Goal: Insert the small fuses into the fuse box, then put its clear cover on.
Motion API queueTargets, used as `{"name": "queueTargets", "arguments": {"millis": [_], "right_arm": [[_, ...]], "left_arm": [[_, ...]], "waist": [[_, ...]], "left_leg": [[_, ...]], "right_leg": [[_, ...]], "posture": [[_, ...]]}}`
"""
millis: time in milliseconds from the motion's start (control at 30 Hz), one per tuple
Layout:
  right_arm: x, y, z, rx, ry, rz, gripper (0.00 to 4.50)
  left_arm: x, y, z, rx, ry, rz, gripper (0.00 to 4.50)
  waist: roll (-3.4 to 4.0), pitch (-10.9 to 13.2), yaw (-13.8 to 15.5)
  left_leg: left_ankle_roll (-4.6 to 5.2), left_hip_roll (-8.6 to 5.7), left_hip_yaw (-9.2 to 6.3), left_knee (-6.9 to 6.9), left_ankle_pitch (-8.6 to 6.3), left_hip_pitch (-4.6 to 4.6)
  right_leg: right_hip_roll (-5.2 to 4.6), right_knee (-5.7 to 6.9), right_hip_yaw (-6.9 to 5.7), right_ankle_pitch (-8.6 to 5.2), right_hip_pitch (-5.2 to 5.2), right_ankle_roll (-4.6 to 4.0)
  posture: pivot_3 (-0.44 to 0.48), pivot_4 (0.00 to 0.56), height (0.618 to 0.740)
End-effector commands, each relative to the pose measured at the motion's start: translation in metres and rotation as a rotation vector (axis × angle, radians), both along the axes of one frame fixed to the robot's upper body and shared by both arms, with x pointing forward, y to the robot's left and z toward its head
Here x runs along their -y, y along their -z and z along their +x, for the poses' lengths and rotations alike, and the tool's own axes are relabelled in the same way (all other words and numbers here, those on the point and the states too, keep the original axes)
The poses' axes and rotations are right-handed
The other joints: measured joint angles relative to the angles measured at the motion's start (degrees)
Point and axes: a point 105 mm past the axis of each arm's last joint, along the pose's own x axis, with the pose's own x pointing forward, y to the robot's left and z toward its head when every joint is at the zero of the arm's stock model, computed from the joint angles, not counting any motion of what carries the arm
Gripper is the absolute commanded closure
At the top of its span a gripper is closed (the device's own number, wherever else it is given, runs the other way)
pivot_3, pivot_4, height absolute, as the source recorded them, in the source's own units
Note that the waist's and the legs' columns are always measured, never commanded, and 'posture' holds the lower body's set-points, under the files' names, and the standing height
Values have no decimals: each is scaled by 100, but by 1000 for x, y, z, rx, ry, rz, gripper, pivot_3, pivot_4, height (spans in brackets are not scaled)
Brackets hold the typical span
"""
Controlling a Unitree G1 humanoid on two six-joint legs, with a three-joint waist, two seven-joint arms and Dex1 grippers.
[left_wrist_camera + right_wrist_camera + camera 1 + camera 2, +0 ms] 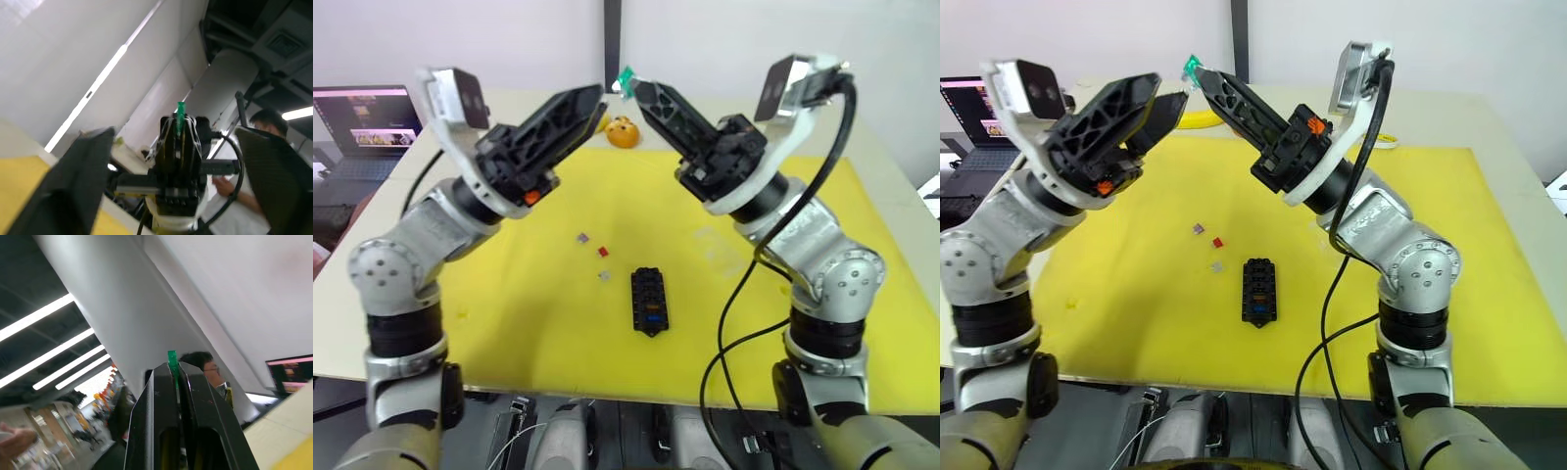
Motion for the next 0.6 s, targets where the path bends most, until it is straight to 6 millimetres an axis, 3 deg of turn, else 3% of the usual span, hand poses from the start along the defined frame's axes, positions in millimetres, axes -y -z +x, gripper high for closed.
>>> {"name": "queueTargets", "arguments": {"millis": [33, 167, 300, 600], "right_arm": [[5, 3, -7, 124, -5, -153, 4500], [15, 30, -7, 237, -50, -430, 4500], [23, 63, -8, 373, -130, -675, 4500], [34, 124, -16, 494, -250, -830, 4500]], "left_arm": [[-9, 2, -15, 72, 28, 125, 50], [-21, 38, -23, 107, 40, 481, 50], [-32, 76, -34, 265, 117, 798, 50], [-37, 104, -44, 434, 176, 884, 50]], "waist": [[1, 0, -9], [6, 4, -21], [13, 8, -53], [13, 9, -60]], "left_leg": [[0, -1, 1, 0, 0, 0], [1, -10, 8, -3, -1, 0], [1, -7, 14, -9, -1, -2], [11, 5, 20, -11, -8, -15]], "right_leg": [[0, 0, 0, 0, -1, -1], [6, -5, 0, -12, -4, -20], [8, -18, 0, -15, -9, -26], [2, -55, 1, -13, -10, -24]], "posture": [[0, 150, 737], [0, 150, 737], [0, 150, 737], [0, 150, 737]]}}
